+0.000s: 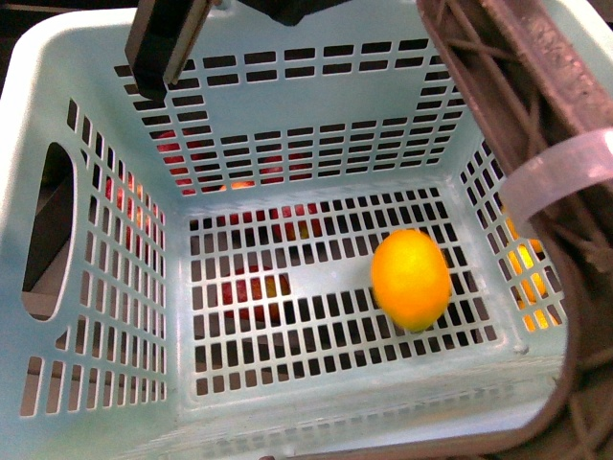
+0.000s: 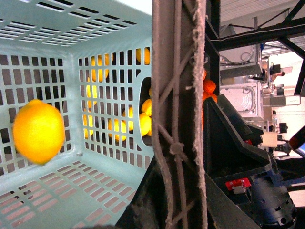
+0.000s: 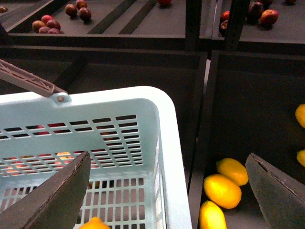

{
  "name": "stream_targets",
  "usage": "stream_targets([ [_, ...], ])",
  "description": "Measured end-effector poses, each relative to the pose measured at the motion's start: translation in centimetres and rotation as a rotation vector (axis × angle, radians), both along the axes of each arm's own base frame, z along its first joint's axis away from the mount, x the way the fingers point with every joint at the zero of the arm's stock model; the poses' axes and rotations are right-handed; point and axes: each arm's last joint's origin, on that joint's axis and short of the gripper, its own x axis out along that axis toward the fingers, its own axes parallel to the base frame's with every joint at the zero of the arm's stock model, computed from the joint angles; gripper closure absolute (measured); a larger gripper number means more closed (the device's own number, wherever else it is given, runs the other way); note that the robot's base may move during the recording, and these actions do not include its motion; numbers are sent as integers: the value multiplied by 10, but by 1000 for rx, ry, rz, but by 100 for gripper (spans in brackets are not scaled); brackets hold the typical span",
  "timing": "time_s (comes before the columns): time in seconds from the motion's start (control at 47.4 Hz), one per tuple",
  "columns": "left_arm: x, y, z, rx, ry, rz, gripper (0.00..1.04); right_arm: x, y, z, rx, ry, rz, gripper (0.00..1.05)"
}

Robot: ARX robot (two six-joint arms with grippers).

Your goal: Pick lemon and mango into basket

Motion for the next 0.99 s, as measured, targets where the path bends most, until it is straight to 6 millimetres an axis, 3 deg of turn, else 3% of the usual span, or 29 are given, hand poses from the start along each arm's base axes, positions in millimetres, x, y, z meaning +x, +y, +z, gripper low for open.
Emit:
stream_targets([
  [0.169,0,-1,0,-4,3,-8,99,-10,-7,-3,-30,-209,-153,30],
  [0.527,0,0,0,-5,5,-5,99,-59,-30,-31,-49,-234,-163,103],
  [0.717,0,0,0,-5,5,-6,99,-73,-42,-37,-51,-232,-170,103],
  [0.991,0,0,0,-6,6,-5,99,-86,-43,-42,-51,-234,-169,103],
])
